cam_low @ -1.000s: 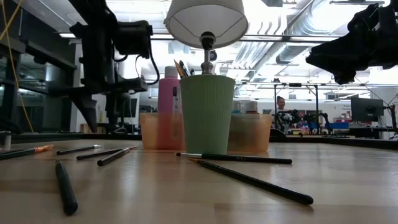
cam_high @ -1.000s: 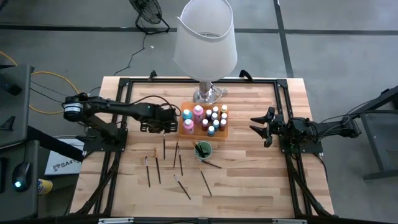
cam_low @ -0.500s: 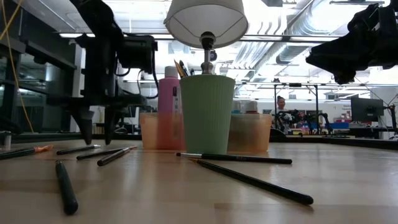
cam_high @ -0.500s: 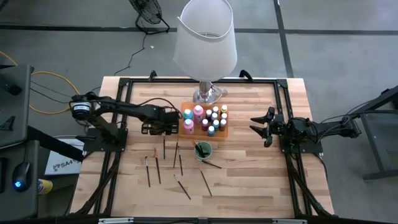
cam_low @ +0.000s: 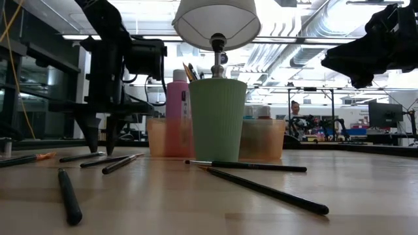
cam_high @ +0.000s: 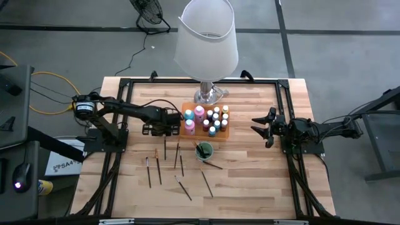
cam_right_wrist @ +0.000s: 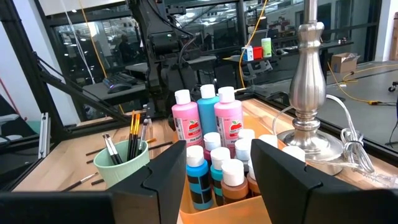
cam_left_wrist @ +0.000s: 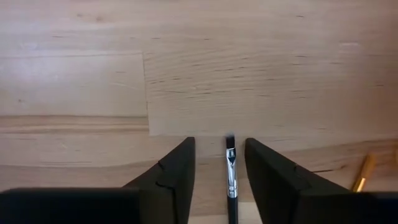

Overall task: Pick & Place Paint Supplies
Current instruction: Put the gray paintbrushes into the green cup

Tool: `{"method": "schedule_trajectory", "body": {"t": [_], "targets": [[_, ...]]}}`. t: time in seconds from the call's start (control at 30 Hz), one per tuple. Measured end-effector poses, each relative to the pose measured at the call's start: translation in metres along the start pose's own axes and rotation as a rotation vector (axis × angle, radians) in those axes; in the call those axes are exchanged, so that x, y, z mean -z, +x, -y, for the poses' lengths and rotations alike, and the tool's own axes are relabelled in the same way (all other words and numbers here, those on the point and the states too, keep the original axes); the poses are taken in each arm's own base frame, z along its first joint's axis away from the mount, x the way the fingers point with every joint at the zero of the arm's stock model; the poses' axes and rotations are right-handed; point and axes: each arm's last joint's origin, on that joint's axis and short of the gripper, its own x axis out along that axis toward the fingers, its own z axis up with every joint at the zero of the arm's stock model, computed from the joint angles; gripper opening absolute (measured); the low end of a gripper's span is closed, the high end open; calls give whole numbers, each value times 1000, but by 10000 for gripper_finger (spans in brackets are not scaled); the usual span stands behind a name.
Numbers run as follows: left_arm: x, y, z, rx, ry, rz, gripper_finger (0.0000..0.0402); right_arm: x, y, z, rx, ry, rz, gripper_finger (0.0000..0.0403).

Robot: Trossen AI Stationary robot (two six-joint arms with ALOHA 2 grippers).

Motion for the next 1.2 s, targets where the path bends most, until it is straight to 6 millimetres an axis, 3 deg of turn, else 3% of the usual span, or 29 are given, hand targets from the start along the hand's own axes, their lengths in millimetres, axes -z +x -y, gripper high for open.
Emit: {"method": "schedule_trajectory", "body": {"t": [0.6,0.93,1.2], "targets": [[-1,1,0,-5,24,21,6,0,0,0,0,0,0,174],[0,1,0,0,60,-8,1,0,0,0,0,0,0,174],[3,-28,-8,95,94,57,0,0,0,0,0,0,0,174]]}}
